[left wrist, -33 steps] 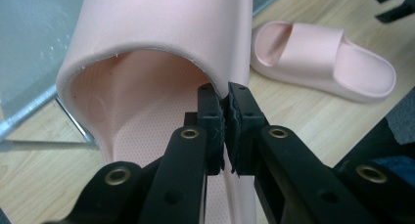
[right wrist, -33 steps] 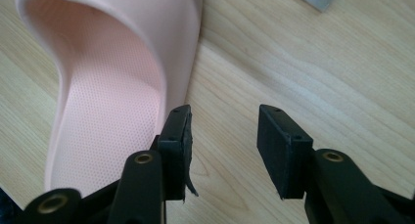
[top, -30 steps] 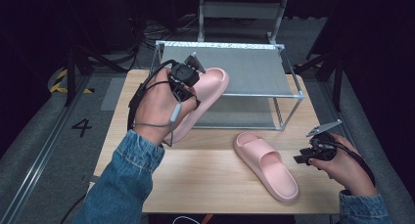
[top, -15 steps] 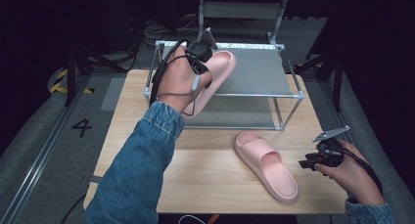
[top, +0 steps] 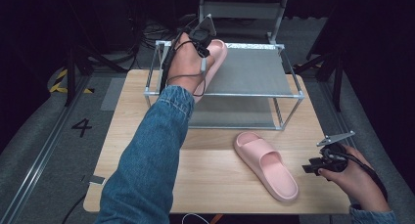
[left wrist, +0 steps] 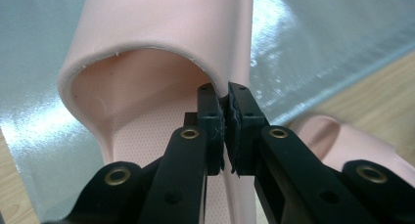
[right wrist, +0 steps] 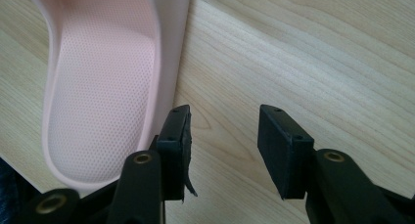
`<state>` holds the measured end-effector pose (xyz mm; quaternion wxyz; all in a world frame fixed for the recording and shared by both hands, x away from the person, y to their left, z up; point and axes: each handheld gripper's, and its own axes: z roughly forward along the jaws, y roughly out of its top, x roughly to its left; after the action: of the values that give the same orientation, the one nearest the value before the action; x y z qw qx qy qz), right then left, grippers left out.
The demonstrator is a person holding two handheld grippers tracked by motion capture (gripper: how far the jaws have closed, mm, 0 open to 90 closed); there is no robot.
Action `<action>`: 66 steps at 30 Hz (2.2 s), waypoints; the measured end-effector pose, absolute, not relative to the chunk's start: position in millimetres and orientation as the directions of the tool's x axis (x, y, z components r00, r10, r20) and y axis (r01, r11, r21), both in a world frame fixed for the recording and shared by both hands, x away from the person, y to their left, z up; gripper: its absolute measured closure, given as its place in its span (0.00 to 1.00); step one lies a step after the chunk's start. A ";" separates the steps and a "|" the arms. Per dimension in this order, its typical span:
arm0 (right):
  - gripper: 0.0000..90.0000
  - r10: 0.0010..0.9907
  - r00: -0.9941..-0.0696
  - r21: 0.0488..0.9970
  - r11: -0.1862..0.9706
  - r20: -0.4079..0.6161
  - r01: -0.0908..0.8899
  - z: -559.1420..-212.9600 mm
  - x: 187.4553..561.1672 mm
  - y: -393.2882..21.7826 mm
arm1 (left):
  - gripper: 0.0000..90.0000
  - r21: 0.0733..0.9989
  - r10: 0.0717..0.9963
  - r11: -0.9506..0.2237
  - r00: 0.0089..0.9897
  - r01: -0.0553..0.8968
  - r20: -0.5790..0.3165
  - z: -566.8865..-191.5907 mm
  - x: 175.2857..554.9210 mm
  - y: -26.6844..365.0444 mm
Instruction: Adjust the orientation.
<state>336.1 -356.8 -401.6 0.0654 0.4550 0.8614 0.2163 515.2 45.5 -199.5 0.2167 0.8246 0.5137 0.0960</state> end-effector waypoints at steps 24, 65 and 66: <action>0.62 0.810 -0.582 0.426 0.502 0.073 0.752 -401.7 336.7 -355.3 | 0.68 0.494 0.837 -0.426 0.537 0.758 -0.102 -207.8 498.8 47.6; 0.61 0.785 -0.618 0.421 0.547 0.042 0.723 -399.8 336.6 -337.2 | 1.00 0.726 0.750 -0.357 0.644 0.588 -0.152 -280.3 395.7 144.6; 0.61 0.784 -0.620 0.422 0.549 0.040 0.721 -400.2 336.7 -336.7 | 1.00 0.732 0.749 -0.344 0.642 0.588 -0.164 -281.3 396.6 146.5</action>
<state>336.7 -336.7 -400.2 0.0768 0.4292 0.8767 0.2029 396.6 146.5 -281.3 0.3992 0.8134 0.4109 0.1007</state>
